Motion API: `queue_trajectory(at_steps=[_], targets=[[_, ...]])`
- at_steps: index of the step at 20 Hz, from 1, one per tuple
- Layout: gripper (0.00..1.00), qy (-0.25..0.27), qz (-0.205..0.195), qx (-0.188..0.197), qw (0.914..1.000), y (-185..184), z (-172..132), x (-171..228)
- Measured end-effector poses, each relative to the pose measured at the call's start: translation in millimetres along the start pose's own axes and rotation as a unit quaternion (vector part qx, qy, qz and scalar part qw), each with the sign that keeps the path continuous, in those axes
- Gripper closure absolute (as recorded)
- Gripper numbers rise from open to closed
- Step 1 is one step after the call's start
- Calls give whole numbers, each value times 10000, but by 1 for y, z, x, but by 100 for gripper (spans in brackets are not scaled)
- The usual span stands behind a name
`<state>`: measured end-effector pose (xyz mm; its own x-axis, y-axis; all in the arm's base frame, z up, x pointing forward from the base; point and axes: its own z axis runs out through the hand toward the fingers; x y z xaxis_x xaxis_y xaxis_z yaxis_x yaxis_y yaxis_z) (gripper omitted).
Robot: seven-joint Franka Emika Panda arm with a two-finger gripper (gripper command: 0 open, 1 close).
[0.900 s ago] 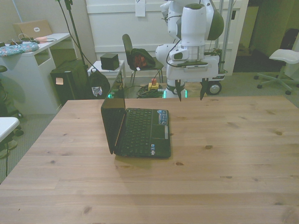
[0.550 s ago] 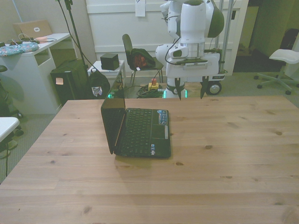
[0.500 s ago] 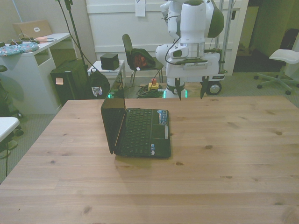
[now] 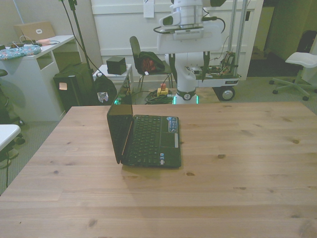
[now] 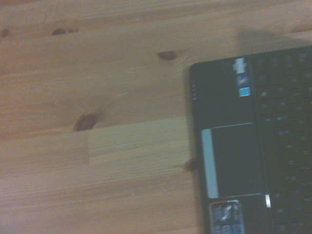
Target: Close the laptop
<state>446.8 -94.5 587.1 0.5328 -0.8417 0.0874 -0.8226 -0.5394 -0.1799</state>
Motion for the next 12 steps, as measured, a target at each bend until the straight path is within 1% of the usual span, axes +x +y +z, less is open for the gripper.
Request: queue_trajectory(at_steps=[3, 6, 9, 12], targets=[[0, 10, 332, 3, 9994, 21, -22, 37], [0, 19, 572, -50, 9983, 53, -37, 71], [0, 16, 785, -97, 9969, 98, -43, 109], [0, 30, 966, -156, 9952, 143, -41, 147]])
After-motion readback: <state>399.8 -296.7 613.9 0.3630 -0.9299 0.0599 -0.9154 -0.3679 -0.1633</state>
